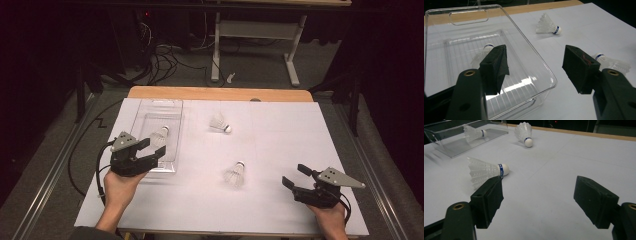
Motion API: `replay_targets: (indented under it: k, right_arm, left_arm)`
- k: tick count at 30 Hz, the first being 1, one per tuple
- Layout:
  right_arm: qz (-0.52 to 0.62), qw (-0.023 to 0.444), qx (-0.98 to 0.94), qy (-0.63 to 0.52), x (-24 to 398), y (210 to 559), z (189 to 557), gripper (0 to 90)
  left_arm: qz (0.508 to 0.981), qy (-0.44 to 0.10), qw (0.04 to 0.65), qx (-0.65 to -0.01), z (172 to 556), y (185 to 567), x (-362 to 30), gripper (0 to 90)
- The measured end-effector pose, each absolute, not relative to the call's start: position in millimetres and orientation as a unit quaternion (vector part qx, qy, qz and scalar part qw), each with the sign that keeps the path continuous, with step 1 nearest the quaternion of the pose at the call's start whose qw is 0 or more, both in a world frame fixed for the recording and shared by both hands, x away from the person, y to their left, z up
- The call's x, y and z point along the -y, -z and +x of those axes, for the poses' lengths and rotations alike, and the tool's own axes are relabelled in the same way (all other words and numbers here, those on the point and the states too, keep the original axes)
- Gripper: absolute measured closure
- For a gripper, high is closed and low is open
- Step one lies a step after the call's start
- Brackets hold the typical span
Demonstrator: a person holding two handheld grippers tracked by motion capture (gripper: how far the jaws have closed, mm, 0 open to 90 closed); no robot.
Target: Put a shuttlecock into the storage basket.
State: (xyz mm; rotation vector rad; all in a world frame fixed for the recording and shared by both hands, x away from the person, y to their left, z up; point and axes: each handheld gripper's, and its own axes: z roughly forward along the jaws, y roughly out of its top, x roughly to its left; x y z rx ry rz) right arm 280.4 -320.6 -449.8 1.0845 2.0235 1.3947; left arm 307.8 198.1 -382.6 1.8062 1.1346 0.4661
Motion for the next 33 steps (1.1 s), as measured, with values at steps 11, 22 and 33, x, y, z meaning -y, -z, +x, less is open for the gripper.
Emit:
replay_targets:
  k: [11,22,33]
  right_arm:
    - [0.393,0.225,-0.734,-0.506,321,450,280,23.7]
    - [0.398,0.223,-0.733,-0.504,321,451,284,23.5]
    - [0.398,0.224,-0.731,-0.506,321,450,282,23.5]
  left_arm:
    - [0.725,-0.19,0.47,-0.466,301,390,-203,37.6]
    - [0.713,-0.195,0.486,-0.466,294,396,-208,37.3]
    - [0.712,-0.201,0.49,-0.461,287,402,-207,35.6]
